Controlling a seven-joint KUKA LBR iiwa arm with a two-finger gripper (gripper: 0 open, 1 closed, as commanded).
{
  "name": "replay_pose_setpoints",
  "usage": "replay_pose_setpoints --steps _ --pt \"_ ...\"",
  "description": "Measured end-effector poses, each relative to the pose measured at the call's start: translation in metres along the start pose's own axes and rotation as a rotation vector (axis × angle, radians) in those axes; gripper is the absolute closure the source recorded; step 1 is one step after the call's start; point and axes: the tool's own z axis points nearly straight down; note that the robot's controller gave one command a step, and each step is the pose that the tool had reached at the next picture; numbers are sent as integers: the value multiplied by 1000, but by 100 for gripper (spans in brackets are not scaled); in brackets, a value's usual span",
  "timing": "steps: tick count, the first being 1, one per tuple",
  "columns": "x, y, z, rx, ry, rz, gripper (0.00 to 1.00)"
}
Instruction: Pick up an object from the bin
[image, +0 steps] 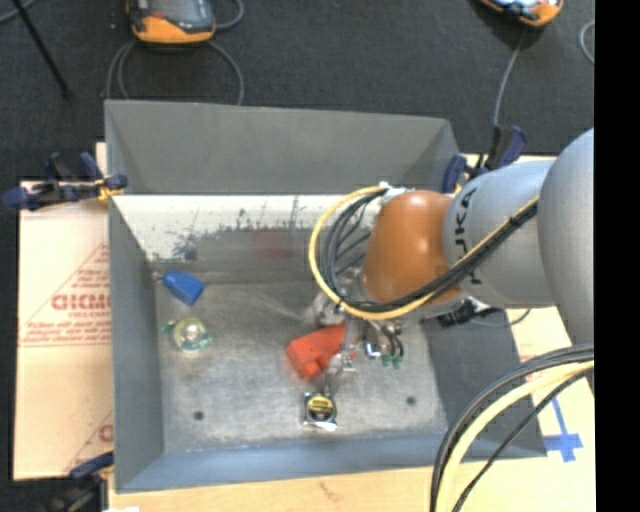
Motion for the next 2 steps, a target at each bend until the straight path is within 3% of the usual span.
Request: replay_pose_setpoints --steps 1,2 --pt "-2 -1 -2 2 -6 3 100" --pt "-16 1 -141 6 0 35 100"
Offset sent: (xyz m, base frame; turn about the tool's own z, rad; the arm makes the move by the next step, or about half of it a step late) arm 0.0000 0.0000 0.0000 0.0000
